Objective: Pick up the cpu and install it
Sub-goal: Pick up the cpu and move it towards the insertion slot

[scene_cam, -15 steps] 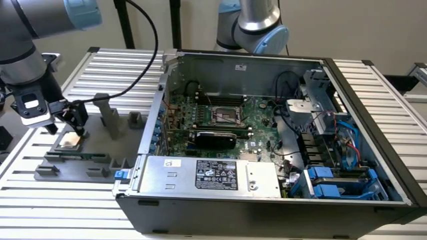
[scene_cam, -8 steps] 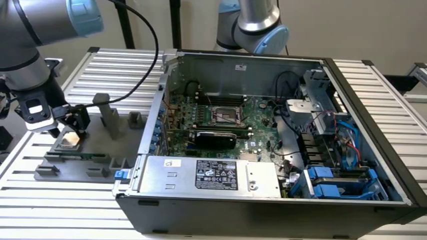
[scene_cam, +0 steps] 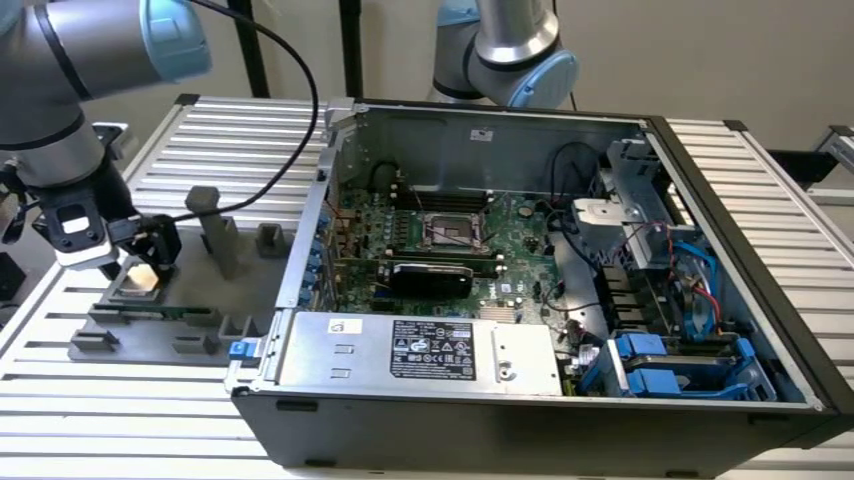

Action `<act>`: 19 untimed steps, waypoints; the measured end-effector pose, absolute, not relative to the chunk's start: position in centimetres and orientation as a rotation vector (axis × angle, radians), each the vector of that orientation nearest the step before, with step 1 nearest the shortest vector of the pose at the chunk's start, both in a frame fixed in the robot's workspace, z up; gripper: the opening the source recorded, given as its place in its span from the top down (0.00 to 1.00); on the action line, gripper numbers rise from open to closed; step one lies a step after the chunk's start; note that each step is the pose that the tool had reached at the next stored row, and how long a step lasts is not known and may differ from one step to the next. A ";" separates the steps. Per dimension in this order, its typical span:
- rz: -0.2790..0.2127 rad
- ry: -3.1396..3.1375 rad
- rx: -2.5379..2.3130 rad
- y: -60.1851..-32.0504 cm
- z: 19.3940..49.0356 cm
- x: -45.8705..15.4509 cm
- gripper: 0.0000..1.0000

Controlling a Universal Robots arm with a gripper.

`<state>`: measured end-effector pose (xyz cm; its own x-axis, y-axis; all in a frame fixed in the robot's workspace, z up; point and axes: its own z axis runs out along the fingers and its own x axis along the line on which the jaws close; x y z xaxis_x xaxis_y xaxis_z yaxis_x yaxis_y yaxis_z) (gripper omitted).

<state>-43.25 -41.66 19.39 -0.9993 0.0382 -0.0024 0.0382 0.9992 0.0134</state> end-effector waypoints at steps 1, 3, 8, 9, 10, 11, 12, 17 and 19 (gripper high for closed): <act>0.020 3.139 0.060 -41.7 19.4 -43.2 0.29; 0.019 3.140 0.060 -41.7 19.3 -43.2 0.29; 0.018 3.140 0.060 -41.6 19.1 -43.3 0.29; 0.018 3.140 0.060 -41.6 19.0 -43.3 0.29; 0.018 3.140 0.060 -41.6 19.0 -43.3 0.29; 0.018 3.140 0.060 -41.6 19.0 -43.3 0.29; 0.018 3.140 0.060 -41.6 19.0 -43.3 0.29; 0.018 3.140 0.060 -41.5 18.8 -43.5 0.29; 0.018 3.140 0.060 -41.4 18.7 -43.5 0.29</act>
<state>-43.48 -41.44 18.68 -0.9993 0.0379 -0.0003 0.0379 0.9992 0.0114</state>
